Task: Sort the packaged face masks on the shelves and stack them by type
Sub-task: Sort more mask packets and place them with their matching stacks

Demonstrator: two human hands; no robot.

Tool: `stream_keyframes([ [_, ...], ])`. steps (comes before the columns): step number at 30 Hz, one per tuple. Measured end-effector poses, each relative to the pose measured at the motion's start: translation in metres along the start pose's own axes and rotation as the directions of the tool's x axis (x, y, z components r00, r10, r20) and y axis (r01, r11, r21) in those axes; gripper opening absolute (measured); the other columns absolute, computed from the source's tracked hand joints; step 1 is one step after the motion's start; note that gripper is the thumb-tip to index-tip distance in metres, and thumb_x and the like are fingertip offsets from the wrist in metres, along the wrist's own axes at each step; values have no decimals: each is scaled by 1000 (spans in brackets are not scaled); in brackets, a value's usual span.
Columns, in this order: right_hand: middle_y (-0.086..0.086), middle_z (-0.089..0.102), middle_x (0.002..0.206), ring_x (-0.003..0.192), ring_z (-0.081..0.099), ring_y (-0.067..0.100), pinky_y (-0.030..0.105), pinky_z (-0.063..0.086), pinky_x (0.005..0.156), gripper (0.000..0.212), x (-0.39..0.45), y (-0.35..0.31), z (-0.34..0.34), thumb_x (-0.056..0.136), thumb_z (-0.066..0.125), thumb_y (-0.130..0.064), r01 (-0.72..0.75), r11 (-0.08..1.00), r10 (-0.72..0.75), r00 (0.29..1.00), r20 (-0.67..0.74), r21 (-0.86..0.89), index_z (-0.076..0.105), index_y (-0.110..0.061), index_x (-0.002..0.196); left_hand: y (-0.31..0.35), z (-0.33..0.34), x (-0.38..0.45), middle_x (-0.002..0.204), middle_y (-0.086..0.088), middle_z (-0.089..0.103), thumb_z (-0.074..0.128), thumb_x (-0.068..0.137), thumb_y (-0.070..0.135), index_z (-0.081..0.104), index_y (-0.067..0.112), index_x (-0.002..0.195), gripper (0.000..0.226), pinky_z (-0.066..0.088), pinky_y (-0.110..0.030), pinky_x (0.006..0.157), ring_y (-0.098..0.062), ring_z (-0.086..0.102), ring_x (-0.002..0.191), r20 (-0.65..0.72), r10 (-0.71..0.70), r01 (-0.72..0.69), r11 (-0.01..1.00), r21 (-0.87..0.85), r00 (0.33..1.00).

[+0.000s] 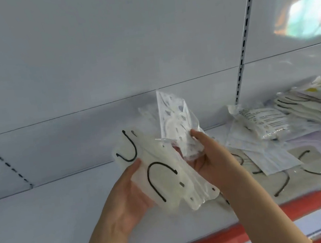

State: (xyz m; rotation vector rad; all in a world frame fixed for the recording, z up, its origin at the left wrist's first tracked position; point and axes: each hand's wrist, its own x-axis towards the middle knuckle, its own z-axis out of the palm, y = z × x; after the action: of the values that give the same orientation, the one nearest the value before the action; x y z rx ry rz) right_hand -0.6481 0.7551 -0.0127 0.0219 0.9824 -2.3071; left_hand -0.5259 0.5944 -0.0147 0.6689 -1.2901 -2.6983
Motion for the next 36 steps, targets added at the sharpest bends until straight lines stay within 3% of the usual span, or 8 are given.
stream_keyframes([
  [4,19,73,105,96,71,28,51,54,96,42,19,18,-1,91,64,-48,55,706,-187,976,-111,-706,70,-9,106,15,-26,-6,117,-11,75,58,98,25,67,13,126,32,51,-45,90,-25,75,101,-161,72,-74,997,-7,984],
  [12,-2,69,123,115,64,14,39,44,106,87,13,42,8,75,41,-89,179,470,53,972,230,-864,61,-26,132,21,-46,-15,114,-6,77,61,98,22,67,14,122,26,53,-39,88,-19,75,101,-291,179,-175,984,42,940],
  [16,7,66,108,106,57,31,37,43,86,65,10,38,-4,93,36,-66,57,-234,-415,897,153,-970,60,-10,115,19,-51,-14,115,-8,76,64,96,21,67,12,124,29,54,-40,90,-22,74,104,-303,181,-139,978,153,936],
  [19,5,52,127,122,46,27,39,35,100,70,1,38,-17,85,52,-71,-149,-519,-328,944,35,-841,50,-17,129,14,-56,-13,114,-8,77,68,94,17,67,13,126,33,55,-41,89,-26,72,108,-342,173,-111,975,193,924],
  [24,-5,60,117,114,50,21,34,33,93,34,-4,52,-17,91,61,-49,-85,-419,-423,899,111,-904,60,-28,118,10,-53,-12,110,-6,78,68,94,19,68,14,123,30,55,-43,93,-26,71,108,-349,213,-113,952,285,912],
  [28,-1,61,70,66,54,18,32,38,58,24,-16,32,-25,98,54,-33,176,196,-627,779,14,-965,59,-11,89,14,-45,-16,114,-5,77,68,93,21,68,15,125,32,50,-49,105,-26,71,112,-283,229,-145,946,290,931],
  [31,13,69,76,52,53,16,25,42,45,28,-14,12,-23,98,55,-29,78,875,-204,955,-216,-479,65,-3,96,13,-28,-22,116,-7,76,64,94,19,70,14,122,29,52,-44,100,-22,73,108,-201,185,-141,966,216,962],
  [36,8,65,58,47,63,19,24,52,41,21,-29,25,-27,80,59,-6,-201,976,208,973,97,-81,73,-5,64,1,5,-16,124,-11,72,60,95,20,67,12,129,35,58,-42,88,-24,71,112,-22,-7,9,995,94,1000],
])
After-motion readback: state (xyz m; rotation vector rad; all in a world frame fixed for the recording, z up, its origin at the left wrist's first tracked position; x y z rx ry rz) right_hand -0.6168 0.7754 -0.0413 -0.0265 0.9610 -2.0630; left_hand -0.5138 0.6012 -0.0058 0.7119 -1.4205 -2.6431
